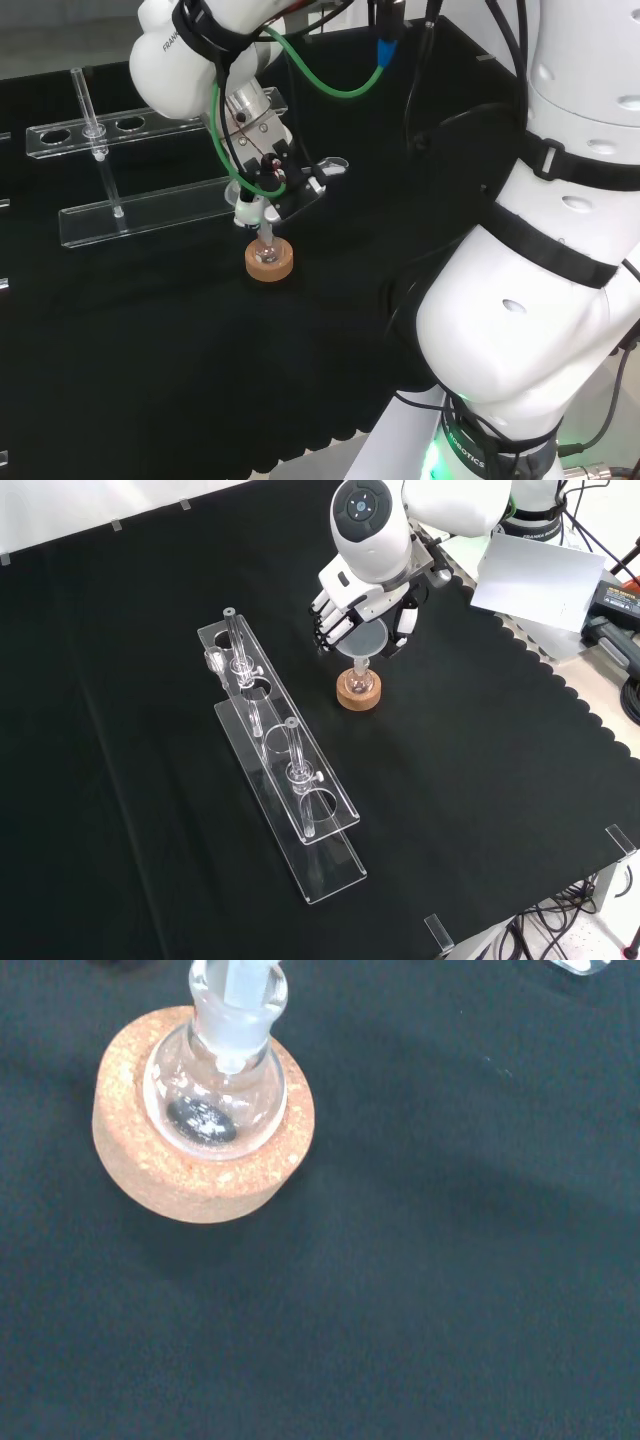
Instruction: Place the funnel on the round-bottom flask.
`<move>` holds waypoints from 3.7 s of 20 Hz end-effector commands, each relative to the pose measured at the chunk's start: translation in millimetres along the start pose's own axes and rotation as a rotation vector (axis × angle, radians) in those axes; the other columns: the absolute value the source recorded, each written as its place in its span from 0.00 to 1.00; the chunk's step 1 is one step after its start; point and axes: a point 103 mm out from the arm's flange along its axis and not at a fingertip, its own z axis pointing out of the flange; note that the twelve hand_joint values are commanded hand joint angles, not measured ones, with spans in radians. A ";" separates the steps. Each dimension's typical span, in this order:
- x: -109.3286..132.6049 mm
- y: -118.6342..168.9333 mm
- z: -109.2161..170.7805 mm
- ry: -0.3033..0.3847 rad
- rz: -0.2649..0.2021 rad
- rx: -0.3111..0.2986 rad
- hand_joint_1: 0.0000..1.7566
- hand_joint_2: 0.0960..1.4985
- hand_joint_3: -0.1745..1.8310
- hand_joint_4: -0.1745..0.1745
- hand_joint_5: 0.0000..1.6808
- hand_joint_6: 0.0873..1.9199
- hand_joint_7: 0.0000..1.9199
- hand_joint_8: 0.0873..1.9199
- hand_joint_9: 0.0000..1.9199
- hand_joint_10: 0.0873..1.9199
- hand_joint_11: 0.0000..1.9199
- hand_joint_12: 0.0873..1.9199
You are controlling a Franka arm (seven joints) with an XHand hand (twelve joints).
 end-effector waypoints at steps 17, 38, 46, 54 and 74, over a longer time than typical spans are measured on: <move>-10.0 10.9 9.0 0.006 -0.030 -0.004 0.39 0.47 0.34 0.34 0.23 0.12 0.14 0.35 0.30 0.28 0.22 0.66; -11.4 4.6 14.1 0.016 -0.057 -0.016 0.39 0.47 0.34 0.34 0.24 0.09 0.14 0.35 0.29 0.29 0.22 0.66; -15.5 -4.2 16.8 0.020 -0.056 -0.022 0.39 0.47 0.34 0.34 0.24 0.08 0.14 0.35 0.29 0.29 0.22 0.66; -18.7 -3.8 17.0 0.036 -0.091 0.000 0.37 0.42 0.31 0.35 0.19 0.01 0.04 0.32 0.22 0.31 0.16 0.69; -31.6 -26.1 -7.5 0.110 -0.165 -0.154 0.23 0.41 0.16 0.38 0.08 0.00 0.00 0.12 0.06 0.36 0.04 0.75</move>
